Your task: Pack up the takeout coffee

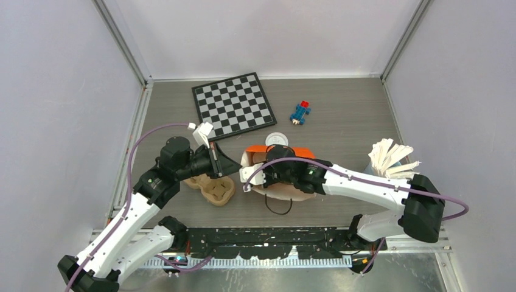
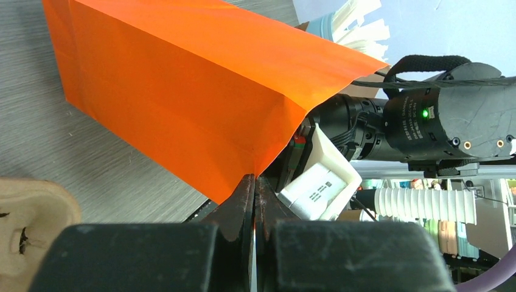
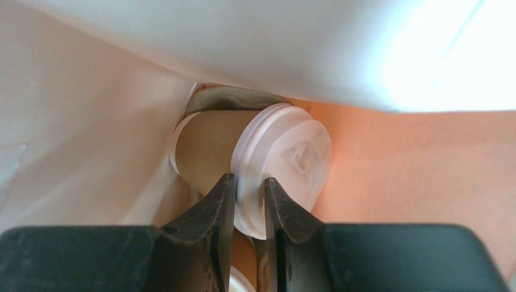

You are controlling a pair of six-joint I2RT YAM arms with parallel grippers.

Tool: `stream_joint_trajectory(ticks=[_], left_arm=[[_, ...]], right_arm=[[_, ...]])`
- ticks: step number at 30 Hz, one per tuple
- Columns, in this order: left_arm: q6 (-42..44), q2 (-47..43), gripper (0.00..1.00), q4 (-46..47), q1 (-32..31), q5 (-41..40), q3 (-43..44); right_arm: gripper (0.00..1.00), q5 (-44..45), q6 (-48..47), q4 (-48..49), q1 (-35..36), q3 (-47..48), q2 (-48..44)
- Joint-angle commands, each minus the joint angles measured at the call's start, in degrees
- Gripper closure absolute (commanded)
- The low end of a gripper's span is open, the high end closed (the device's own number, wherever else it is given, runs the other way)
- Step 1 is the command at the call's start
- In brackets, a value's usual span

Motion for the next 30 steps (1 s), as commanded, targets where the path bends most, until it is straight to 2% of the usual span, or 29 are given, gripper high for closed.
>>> stream_joint_trajectory(ticks=[1,9,20,25,30], left_arm=[[-1.0,-0.7,1.0,3.3,-0.2,1.0,-0.4],[-0.1,-0.2,1.0,0.8,-0.2,1.0,1.4],[-0.6,0.6,1.0,1.9,-0.2,2.1,1.8],[-2.3,1.7,1.0,4.2,-0.2,2.0,1.7],[-0.1,3.5,1.0,0.7,-0.2,-0.4,6.4]], right_arm=[[0.94,2.9,-3.8,3.5,1.0,-1.6,-2.9],[0.95,5.0,-6.7,7.9,1.4,-5.6,-5.6],[0.97,8.6,-13.6,11.9,2.6,-7.3,-4.8],[0.97,7.8,-13.7,9.6,3.1,-5.2,-5.0],[0.96,5.2,-8.9,2.9,3.6,-1.1,-6.0]])
